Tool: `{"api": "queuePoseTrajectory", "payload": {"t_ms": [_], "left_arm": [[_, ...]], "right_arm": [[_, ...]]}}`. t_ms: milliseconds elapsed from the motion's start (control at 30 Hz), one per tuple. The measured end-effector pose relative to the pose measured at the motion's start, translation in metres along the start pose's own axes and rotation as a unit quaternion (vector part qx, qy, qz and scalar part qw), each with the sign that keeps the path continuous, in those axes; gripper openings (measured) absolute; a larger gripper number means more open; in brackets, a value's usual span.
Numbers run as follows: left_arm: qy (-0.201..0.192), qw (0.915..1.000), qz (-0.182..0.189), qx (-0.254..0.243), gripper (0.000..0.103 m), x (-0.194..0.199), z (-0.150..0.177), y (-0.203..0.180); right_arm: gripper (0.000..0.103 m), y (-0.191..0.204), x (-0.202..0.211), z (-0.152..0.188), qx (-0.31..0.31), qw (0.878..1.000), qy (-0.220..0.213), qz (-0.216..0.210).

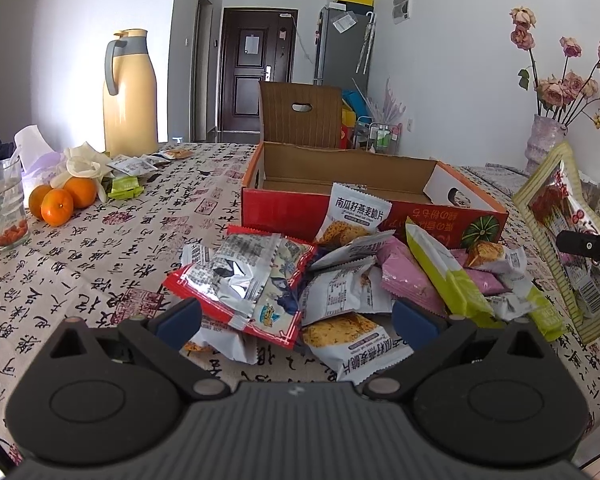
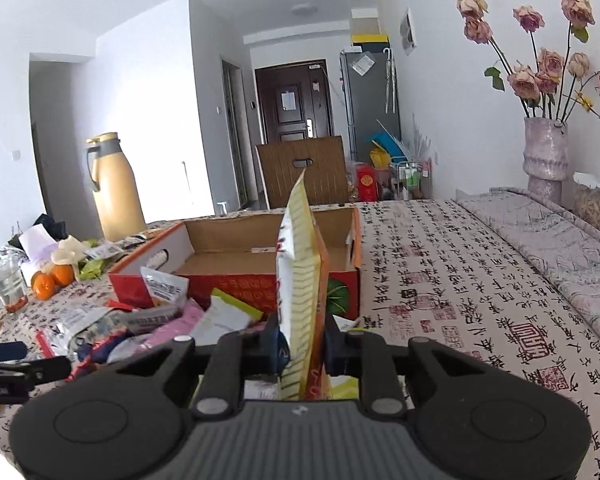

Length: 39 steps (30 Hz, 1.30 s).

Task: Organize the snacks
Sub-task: 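Lift the wafer bar with the right gripper while the left gripper grasps a white cracker packet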

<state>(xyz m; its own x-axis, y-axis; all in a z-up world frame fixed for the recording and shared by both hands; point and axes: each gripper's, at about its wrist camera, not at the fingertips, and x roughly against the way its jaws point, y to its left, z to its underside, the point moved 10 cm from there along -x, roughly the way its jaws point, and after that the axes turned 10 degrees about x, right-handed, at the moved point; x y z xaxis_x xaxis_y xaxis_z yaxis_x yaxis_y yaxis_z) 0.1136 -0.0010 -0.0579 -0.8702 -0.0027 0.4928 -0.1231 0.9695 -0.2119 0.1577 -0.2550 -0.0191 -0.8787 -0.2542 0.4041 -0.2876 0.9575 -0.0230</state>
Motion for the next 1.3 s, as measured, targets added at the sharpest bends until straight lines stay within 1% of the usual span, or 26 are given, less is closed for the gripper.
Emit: {"api": "queuePoseTrajectory", "payload": {"t_ms": [167,333,433,500,567,667,767,867,933,1067,1100,1300], "left_arm": [[0.008,0.9997,0.019,-0.011,0.103,0.0,0.003,-0.012],[0.022,0.9992,0.03,-0.016,0.103,-0.004,0.009,-0.023],[0.026,0.9989,0.034,-0.022,0.092,-0.006,0.012,-0.029],[0.031,0.9987,0.03,-0.027,0.081,-0.009,0.013,-0.034],[0.043,0.9984,0.025,-0.028,0.074,-0.015,0.015,-0.037],[0.063,0.9977,0.008,-0.022,0.069,-0.027,0.019,-0.037],[0.085,0.9963,-0.012,-0.002,0.067,-0.038,0.022,-0.032],[0.099,0.9948,-0.022,0.004,0.058,-0.045,0.024,-0.03],[0.105,0.9941,-0.028,0.007,0.058,-0.047,0.027,-0.028],[0.111,0.9932,-0.032,0.015,0.05,-0.047,0.029,-0.024],[0.111,0.9932,-0.031,0.015,0.045,-0.047,0.03,-0.024],[0.107,0.994,-0.022,0.005,0.041,-0.042,0.031,-0.025]], "right_arm": [[0.019,0.008,0.006,-0.001,-0.006,1.0,-0.008,-0.005],[0.019,0.016,0.007,0.005,-0.004,1.0,-0.003,-0.013],[0.019,0.019,0.007,0.01,-0.005,1.0,0.002,-0.019],[0.019,0.021,0.007,0.013,-0.004,1.0,0.005,-0.022],[0.019,0.022,0.007,0.014,-0.004,1.0,0.005,-0.025],[0.019,0.024,0.007,0.016,-0.005,1.0,0.005,-0.029],[0.019,0.024,0.006,0.018,-0.007,0.999,0.007,-0.032],[0.019,0.024,0.003,0.021,-0.009,0.999,0.012,-0.034],[0.019,0.024,0.002,0.023,-0.011,0.999,0.015,-0.035],[0.019,0.024,0.0,0.028,-0.013,0.999,0.02,-0.036],[0.019,0.024,0.0,0.028,-0.013,0.999,0.021,-0.037],[0.019,0.026,0.0,0.029,-0.014,0.999,0.023,-0.038]]}}
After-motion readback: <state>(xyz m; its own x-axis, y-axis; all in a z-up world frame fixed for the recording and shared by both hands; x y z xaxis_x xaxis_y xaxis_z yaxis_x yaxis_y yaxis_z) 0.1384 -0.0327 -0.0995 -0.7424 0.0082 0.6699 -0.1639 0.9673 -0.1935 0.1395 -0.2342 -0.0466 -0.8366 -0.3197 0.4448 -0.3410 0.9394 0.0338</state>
